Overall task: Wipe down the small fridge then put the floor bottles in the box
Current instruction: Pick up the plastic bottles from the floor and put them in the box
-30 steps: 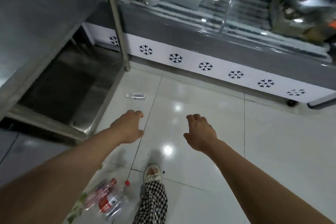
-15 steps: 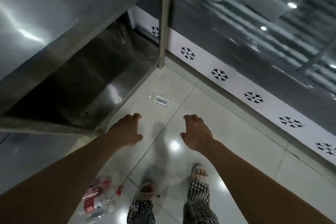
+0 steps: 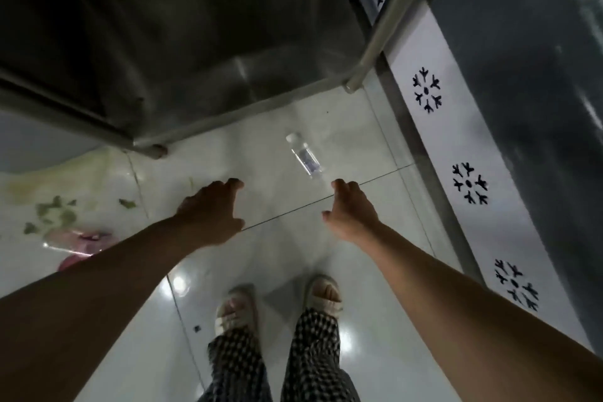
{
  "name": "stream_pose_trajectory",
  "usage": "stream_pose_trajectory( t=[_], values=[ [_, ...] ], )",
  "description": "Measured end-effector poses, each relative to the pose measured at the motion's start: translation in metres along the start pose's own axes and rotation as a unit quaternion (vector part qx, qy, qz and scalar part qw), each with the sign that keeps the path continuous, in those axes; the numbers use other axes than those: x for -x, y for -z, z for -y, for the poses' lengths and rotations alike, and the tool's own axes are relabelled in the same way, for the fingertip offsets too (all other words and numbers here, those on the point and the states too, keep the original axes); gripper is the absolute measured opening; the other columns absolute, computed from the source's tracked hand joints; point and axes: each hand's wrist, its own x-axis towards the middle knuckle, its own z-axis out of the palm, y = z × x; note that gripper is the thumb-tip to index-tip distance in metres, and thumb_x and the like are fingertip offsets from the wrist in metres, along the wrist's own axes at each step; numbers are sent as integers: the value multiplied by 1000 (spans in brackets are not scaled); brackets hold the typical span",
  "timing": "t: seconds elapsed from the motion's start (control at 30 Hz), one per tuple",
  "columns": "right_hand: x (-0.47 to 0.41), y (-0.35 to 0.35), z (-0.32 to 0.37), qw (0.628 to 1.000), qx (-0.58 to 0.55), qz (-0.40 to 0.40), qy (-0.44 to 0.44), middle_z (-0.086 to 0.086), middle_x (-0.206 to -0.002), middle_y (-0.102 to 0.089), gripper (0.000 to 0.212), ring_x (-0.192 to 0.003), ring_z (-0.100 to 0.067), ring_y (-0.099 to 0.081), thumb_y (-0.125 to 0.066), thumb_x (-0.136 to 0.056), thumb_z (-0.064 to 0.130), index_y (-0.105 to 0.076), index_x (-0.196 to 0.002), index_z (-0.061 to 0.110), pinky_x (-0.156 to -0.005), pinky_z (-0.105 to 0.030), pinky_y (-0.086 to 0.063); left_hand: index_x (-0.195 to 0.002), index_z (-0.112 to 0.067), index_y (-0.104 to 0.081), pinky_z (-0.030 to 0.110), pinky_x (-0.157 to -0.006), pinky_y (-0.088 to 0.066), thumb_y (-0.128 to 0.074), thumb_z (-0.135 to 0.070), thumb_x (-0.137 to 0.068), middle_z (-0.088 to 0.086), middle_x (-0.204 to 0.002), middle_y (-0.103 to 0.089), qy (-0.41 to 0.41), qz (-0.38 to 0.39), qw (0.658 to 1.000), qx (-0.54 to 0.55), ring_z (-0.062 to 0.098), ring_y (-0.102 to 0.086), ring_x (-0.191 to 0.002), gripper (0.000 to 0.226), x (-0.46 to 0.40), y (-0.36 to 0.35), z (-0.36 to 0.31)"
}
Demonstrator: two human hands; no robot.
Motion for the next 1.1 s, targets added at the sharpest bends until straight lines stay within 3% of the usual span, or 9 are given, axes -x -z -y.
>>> stream_pose_trajectory(
  t=[0.17, 0.33, 0.63, 0.77, 0.93, 1.1],
  values=[
    [-79, -51, -20, 1000, 7, 1, 8, -15, -127, -44, 53, -116, -34, -47, -57, -88, 21, -34, -134, 9, -89, -36, -42, -143, -21, -24, 43, -102, -38, -59, -32, -86, 10, -140, -42, 51, -28, 998, -16, 30, -43, -126, 68, -66, -54, 13],
    [-163, -98, -34, 998, 23, -54, 24, -16, -124, -45, 51, -115, -34, -46, -59, -86, 20, -37, -129, 6, -85, -36, -41, -139, -19, -29, 42, -97, -36, -59, -30, -86, 11, -132, -48, 89, -67, 994, -19, 31, -47, -120, 62, -142, -103, 38],
    [-279, -153, -41, 991, 29, -129, 28, -14, -132, -40, 73, -123, -31, -39, -71, -76, 23, -31, -136, 9, -91, -39, -43, -138, -16, -31, 43, -98, -34, -61, -32, -85, 11, -124, -53, 100, -104, 989, -20, 31, -50, -117, 63, -244, -176, 83],
    [-301, -169, -38, 989, 58, -138, -13, -15, -134, -39, 80, -123, -33, -41, -71, -78, 33, -24, -139, 9, -91, -43, -43, -137, -18, -32, 43, -97, -35, -62, -32, -83, 11, -124, -53, 101, -119, 988, -5, 31, -51, -116, 63, -264, -193, 99],
    [-297, -176, -32, 990, 76, -108, -48, -21, -131, -42, 73, -119, -38, -48, -68, -84, 25, -22, -138, 7, -93, -41, -44, -136, -17, -33, 42, -96, -35, -61, -31, -84, 10, -122, -53, 114, -119, 986, 22, 31, -51, -114, 61, -250, -202, 121],
    [-238, -175, 3, 990, 110, -90, -13, -20, -127, -47, 66, -114, -38, -52, -66, -84, 25, -26, -133, 7, -85, -41, -45, -137, -16, -33, 42, -97, -36, -61, -28, -84, 10, -125, -53, 144, -115, 981, 66, 31, -50, -116, 61, -190, -191, 141]
  ],
)
